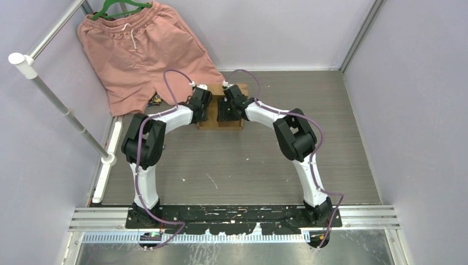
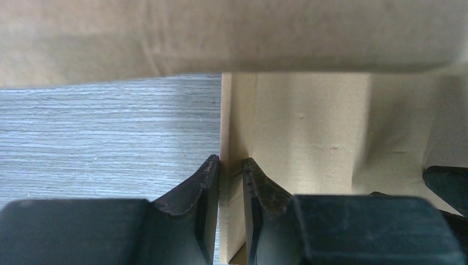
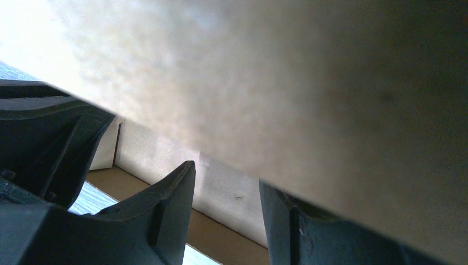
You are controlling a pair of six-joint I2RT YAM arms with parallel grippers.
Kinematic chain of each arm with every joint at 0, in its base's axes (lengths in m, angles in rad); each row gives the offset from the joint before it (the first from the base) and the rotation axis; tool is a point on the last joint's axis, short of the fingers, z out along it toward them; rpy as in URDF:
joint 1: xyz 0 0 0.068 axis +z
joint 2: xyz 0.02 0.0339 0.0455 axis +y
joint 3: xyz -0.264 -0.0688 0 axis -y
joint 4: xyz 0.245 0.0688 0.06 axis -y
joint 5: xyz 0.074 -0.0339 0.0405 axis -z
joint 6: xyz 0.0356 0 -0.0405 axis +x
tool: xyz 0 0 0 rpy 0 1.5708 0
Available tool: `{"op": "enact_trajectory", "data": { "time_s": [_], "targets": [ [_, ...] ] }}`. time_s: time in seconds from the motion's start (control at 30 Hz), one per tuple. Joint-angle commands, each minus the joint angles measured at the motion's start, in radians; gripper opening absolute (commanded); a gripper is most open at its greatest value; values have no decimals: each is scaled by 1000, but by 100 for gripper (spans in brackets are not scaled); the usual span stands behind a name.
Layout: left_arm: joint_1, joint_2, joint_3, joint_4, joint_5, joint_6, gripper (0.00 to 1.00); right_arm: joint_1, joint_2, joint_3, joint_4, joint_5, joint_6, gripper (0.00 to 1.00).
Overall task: Fold the paper box
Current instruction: Fold the paper box at the center of the board.
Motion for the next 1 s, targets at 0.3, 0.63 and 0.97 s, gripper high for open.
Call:
{"op": "enact_trajectory", "data": {
  "time_s": [0.3, 0.63, 0.97],
  "targets": [
    [16, 41, 54, -32, -159, 25, 0, 11, 95, -57, -231, -7, -14, 53],
    [33, 47, 76, -72, -180, 4, 1, 11, 102, -39, -254, -5, -24, 53],
    [52, 44, 89, -120, -223, -11, 31, 11, 104, -37, -261, -3, -27, 53]
  ]
}}
